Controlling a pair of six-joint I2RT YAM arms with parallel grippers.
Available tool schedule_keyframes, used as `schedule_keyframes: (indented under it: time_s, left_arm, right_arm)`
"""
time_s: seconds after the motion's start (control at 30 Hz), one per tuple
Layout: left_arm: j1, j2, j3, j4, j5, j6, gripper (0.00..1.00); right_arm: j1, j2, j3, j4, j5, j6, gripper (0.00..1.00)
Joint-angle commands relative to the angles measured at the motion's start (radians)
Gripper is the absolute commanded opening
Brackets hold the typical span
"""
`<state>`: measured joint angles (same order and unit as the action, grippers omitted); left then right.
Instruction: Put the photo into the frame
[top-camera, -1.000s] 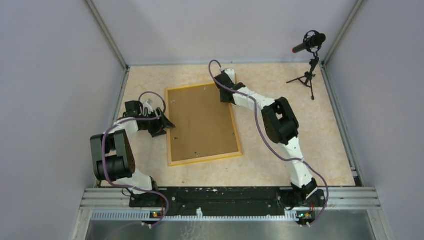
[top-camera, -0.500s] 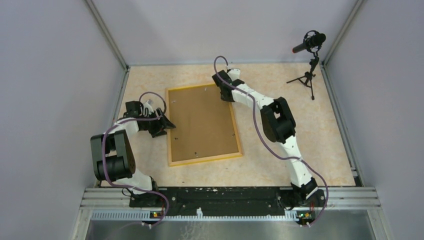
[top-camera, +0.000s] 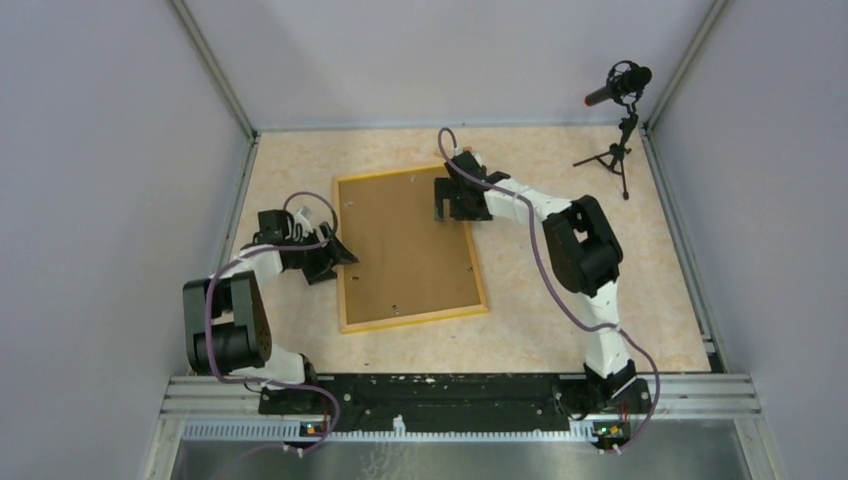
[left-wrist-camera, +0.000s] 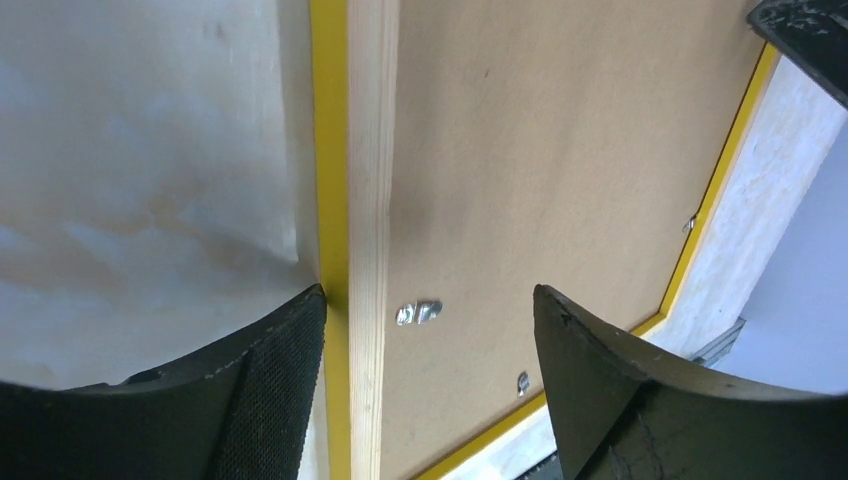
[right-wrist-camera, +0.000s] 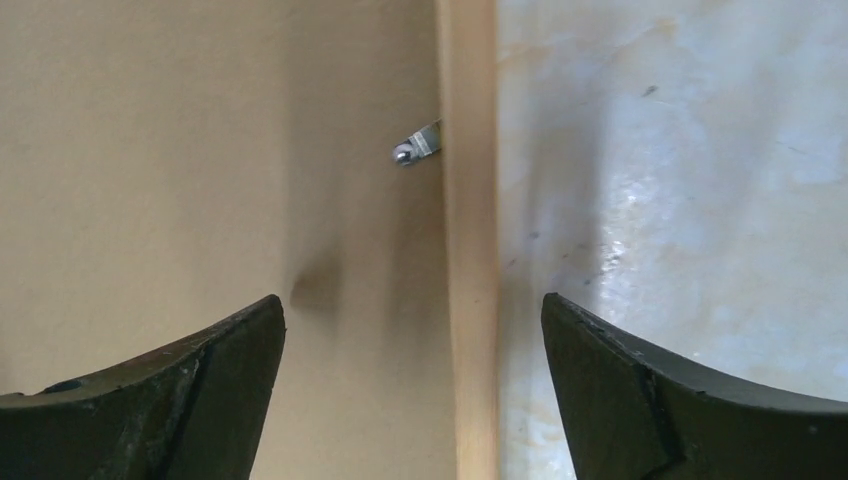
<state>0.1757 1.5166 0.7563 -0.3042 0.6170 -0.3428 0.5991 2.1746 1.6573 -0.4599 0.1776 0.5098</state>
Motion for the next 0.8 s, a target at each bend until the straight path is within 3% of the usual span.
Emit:
schedule_keyframes:
  time_s: [0.0, 0.1, 0.23, 0.33, 0.43, 0.53, 0.63, 0.7, 0.77]
  left_arm:
    - [-0.019, -0.107, -0.130, 0.025, 0.037, -0.119, 0.79]
    - [-0.093, -0.226, -0.231, 0.037, 0.036, -0.233, 0.79]
    - [-0.297, -0.435, -0.327, 0.060, -0.028, -0.425, 0.81]
    - [-0.435, -0.575, -0.379, 0.096, -0.038, -0.580, 0.83]
    - [-0.557, -0.678, -0.415, 0.174, -0.012, -0.645, 0.92]
    - [-0.606, -0.770, -0.386, 0.175, -0.020, -0.587, 0.98]
    - [-0.606, -0.824, -0.305, 0.087, -0.121, -0.438, 0.99]
    - [-0.605, -0.829, -0.224, 0.011, -0.255, -0.349, 0.99]
    - [-0.604, -0.808, -0.146, -0.042, -0.448, -0.275, 0.98]
  right_arm:
    - [-0.004, -0.045, -0.061, 0.110, -0.212, -0.092, 0.97]
    - [-0.004, -0.023, -0.035, 0.165, -0.277, -0.099, 0.98]
    - [-0.004, 0.036, 0.081, 0.185, -0.307, -0.129, 0.99]
    - [-0.002, 0.104, 0.224, 0.163, -0.357, -0.156, 0.99]
    - [0.002, 0.184, 0.426, 0.043, -0.424, -0.197, 0.99]
    - [0.003, 0.211, 0.632, -0.130, -0.350, -0.236, 0.99]
    - [-0.003, 0.171, 0.778, -0.338, -0.113, -0.223, 0.99]
    - [-0.007, 0.071, 0.701, -0.409, -0.003, -0.171, 0.99]
    - [-0.011, -0.062, 0.505, -0.400, 0.015, -0.112, 0.99]
